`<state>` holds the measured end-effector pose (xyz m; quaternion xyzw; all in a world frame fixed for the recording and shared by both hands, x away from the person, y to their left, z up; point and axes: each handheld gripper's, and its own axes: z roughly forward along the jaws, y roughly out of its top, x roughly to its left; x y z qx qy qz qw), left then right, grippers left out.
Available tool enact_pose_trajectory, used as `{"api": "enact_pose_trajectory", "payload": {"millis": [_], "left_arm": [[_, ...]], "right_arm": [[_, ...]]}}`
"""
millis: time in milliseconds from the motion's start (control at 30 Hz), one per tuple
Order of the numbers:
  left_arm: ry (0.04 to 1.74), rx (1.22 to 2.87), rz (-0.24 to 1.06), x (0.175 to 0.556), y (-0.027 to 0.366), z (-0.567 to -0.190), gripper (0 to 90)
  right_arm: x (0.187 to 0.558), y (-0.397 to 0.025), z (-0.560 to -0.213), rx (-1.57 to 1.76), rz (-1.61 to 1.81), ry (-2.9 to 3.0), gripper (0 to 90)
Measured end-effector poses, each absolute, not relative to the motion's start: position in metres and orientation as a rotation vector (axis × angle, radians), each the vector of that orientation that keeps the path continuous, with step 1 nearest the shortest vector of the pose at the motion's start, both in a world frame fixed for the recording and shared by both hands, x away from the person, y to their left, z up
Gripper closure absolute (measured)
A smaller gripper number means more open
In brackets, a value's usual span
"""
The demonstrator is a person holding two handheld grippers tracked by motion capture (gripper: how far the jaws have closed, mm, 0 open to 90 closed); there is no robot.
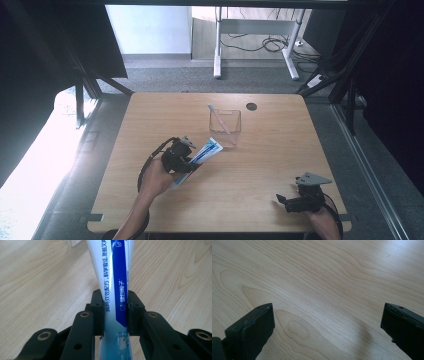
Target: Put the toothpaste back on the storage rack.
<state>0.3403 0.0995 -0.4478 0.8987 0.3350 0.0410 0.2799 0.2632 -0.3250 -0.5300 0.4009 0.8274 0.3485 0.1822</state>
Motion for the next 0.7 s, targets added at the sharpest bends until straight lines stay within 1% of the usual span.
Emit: {"api": "enact_pose_trajectory", "payload": {"millis": [267, 700], "left_arm": [[0.876, 2.363, 0.114, 0.343, 0.101, -0.435, 72.2], [0.835, 2.320, 0.177, 0.354, 0.095, -0.411, 72.1]], "right_arm": [[0.263, -0.323, -0.532, 1.135, 0.974, 2.355, 0.0], [0.263, -0.318, -0.533, 1.119, 0.984, 2.374, 0.0]]}}
